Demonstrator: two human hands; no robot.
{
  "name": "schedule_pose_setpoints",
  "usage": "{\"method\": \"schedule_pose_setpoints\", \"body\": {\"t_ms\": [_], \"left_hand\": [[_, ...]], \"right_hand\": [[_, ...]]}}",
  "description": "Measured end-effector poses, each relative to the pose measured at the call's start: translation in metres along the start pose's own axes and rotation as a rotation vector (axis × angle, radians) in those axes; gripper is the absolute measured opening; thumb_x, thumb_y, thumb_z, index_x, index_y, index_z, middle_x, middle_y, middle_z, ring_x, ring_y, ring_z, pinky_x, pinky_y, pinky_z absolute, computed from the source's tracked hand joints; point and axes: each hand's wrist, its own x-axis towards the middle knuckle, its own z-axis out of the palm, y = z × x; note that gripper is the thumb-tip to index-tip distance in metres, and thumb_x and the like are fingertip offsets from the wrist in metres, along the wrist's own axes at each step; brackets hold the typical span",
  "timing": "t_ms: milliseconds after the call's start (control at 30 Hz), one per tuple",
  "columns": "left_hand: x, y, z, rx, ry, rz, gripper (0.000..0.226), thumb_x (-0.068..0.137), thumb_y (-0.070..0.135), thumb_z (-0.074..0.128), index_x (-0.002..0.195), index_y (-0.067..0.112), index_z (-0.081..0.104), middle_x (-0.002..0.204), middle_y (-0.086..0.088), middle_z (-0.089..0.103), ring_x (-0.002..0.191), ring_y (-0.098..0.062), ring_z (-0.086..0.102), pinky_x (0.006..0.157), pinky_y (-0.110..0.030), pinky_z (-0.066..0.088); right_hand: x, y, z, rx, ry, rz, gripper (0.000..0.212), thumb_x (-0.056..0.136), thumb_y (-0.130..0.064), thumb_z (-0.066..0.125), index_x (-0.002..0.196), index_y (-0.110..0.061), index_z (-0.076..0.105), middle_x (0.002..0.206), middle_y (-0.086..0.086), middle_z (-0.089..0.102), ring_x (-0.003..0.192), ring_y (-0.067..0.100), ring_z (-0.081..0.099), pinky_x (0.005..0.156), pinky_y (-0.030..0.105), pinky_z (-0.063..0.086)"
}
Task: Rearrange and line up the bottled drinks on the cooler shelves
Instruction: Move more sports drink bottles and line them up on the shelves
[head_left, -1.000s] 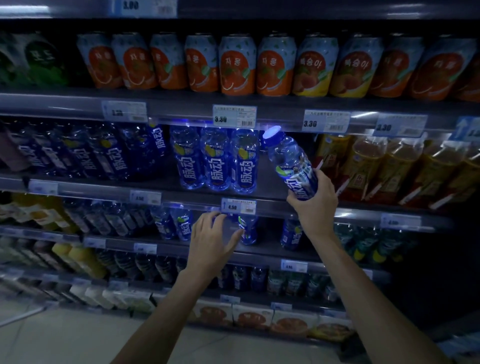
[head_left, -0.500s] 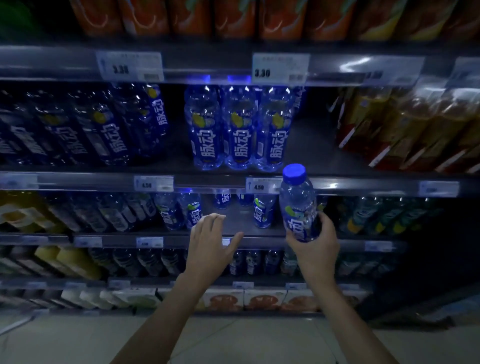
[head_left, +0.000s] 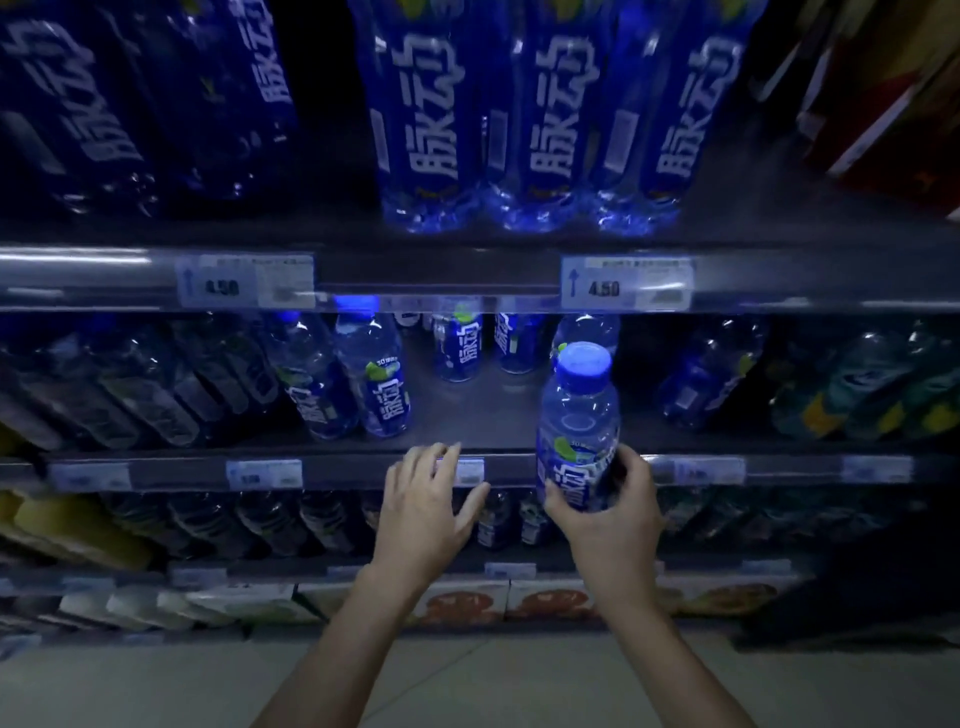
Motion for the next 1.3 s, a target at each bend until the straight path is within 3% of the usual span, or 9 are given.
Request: {"method": "schedule_pose_setpoints", "body": {"t_ms": [100, 333, 533, 667, 833, 1033, 1300], "left_hand": [[0.003, -0.012, 0.011, 0.043, 0.010, 0.001, 0.059, 0.094, 0.056, 0.044, 0.132, 0.012, 0.053, 0.130, -0.005, 0.055, 0.124, -0.025, 0.046, 0.102, -0.042, 0.038], [0.007, -0.015, 0.017, 0.076, 0.068, -0.014, 0.056, 0.093, 0.051, 0.046, 0.124, 0.006, 0.060, 0.123, -0.009, 0.059, 0.118, -0.030, 0.052, 0.102, -0.048, 0.038], [0.014, -0.018, 0.015, 0.094, 0.070, -0.014, 0.045, 0.093, 0.044, 0.049, 0.116, 0.008, 0.064, 0.117, -0.009, 0.061, 0.111, -0.031, 0.054, 0.103, -0.050, 0.036], [0.015, -0.017, 0.015, 0.095, 0.060, -0.020, 0.048, 0.090, 0.046, 0.048, 0.115, 0.009, 0.065, 0.115, -0.009, 0.061, 0.110, -0.030, 0.055, 0.104, -0.049, 0.035], [0.019, -0.017, 0.011, 0.097, 0.053, -0.027, 0.047, 0.086, 0.045, 0.049, 0.110, 0.009, 0.068, 0.110, -0.008, 0.064, 0.106, -0.030, 0.056, 0.104, -0.049, 0.035], [0.024, -0.016, 0.007, 0.126, 0.019, -0.021, 0.048, 0.087, 0.049, 0.046, 0.113, 0.014, 0.067, 0.113, -0.003, 0.062, 0.107, -0.026, 0.054, 0.109, -0.045, 0.029], [0.019, -0.014, 0.007, 0.126, 0.032, -0.023, 0.053, 0.088, 0.052, 0.041, 0.115, 0.013, 0.066, 0.114, -0.003, 0.061, 0.106, -0.026, 0.055, 0.108, -0.045, 0.030]], "right_hand": [[0.005, 0.008, 0.014, 0.017, -0.010, 0.012, 0.070, 0.065, -0.028, 0.086, 0.125, -0.025, 0.050, 0.117, -0.003, 0.061, 0.106, 0.015, 0.062, 0.087, 0.041, 0.054], [0.015, 0.011, 0.042, 0.038, 0.011, -0.023, 0.072, 0.063, -0.031, 0.085, 0.125, -0.021, 0.049, 0.117, 0.002, 0.062, 0.109, 0.022, 0.061, 0.092, 0.045, 0.051], [0.026, 0.003, 0.060, 0.057, 0.005, -0.058, 0.072, 0.062, -0.033, 0.084, 0.125, -0.028, 0.049, 0.118, -0.003, 0.062, 0.108, 0.013, 0.061, 0.091, 0.029, 0.051], [0.039, -0.001, 0.074, 0.068, -0.004, -0.074, 0.072, 0.061, -0.028, 0.086, 0.122, -0.021, 0.049, 0.114, 0.002, 0.061, 0.104, 0.019, 0.061, 0.091, 0.039, 0.050], [0.049, -0.003, 0.094, 0.071, 0.038, -0.053, 0.067, 0.061, -0.032, 0.083, 0.118, -0.025, 0.048, 0.111, -0.001, 0.060, 0.102, 0.017, 0.058, 0.090, 0.032, 0.046], [0.066, -0.001, 0.111, 0.084, -0.006, -0.029, 0.067, 0.066, -0.033, 0.082, 0.122, -0.023, 0.046, 0.116, 0.001, 0.059, 0.108, 0.022, 0.058, 0.093, 0.043, 0.048], [0.065, 0.008, 0.110, 0.032, -0.044, -0.120, 0.066, 0.064, -0.036, 0.081, 0.117, -0.027, 0.042, 0.112, -0.002, 0.054, 0.102, 0.016, 0.054, 0.089, 0.027, 0.044]]}}
